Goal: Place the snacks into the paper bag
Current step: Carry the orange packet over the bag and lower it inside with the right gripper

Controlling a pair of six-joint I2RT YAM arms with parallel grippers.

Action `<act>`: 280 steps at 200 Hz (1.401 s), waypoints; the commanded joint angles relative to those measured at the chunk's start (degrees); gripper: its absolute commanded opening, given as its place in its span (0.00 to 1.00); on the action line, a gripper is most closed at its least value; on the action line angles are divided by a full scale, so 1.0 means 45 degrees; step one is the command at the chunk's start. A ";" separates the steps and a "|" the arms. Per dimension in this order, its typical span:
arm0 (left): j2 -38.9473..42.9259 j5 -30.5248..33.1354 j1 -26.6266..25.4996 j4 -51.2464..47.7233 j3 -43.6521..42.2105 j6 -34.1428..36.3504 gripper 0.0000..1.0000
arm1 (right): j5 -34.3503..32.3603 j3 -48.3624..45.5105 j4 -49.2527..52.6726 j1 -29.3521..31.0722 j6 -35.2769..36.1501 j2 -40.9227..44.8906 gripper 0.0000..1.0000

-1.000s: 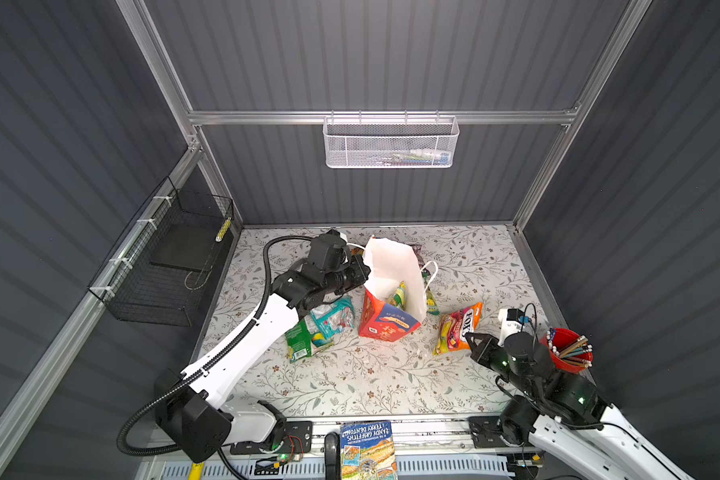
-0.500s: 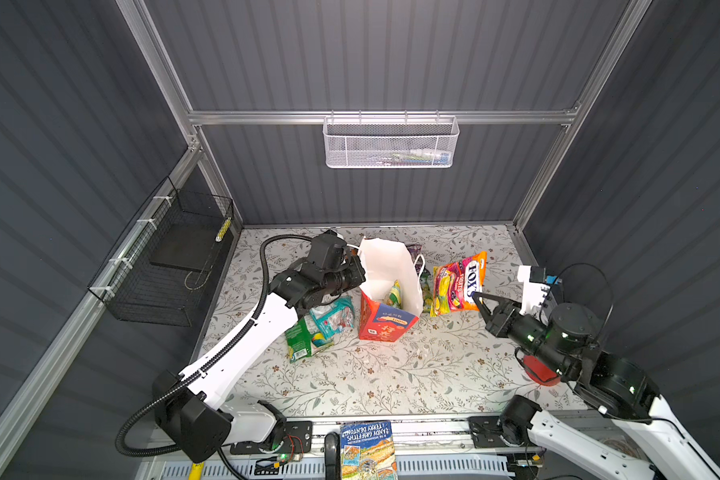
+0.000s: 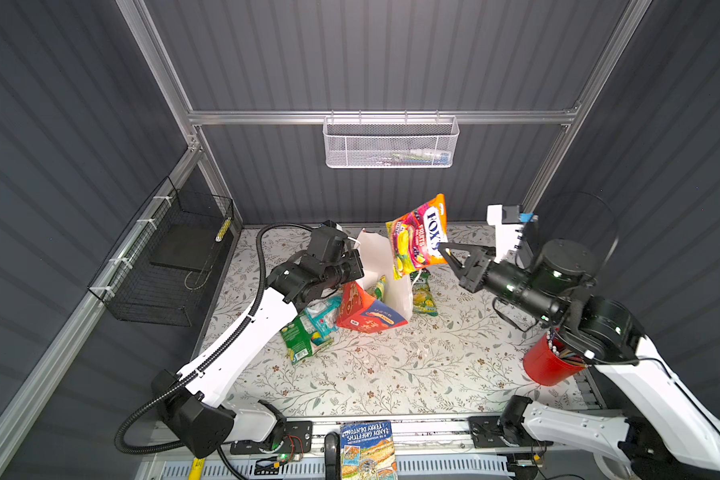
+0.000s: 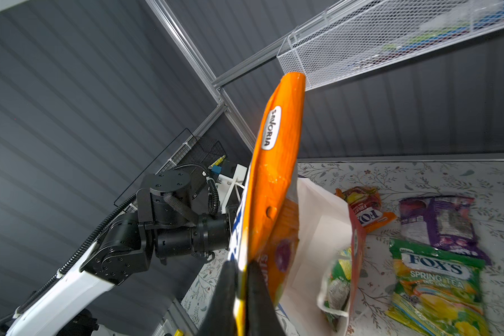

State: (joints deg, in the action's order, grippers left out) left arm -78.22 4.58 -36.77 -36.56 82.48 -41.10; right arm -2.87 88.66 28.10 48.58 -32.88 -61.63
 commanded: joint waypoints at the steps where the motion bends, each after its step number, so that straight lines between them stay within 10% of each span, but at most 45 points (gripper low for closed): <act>1: -0.0195 0.0450 -0.0050 -0.0235 0.0521 0.0535 0.00 | -0.0113 0.0732 -0.0282 0.0233 0.0773 -0.1256 0.00; 164: -0.0176 -0.0223 -0.0043 0.0291 0.0352 0.0619 0.00 | -0.1064 -0.0367 0.0866 0.0397 0.1303 -0.4743 0.00; 280: -0.0051 -0.0364 -0.0041 0.0428 0.0334 0.0680 0.00 | 0.1931 0.0434 0.1100 0.0192 0.1585 -0.7582 0.00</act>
State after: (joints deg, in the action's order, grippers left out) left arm -78.78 3.40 -36.77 -36.40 82.87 -39.35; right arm 2.35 88.40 33.56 50.11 -26.61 -94.54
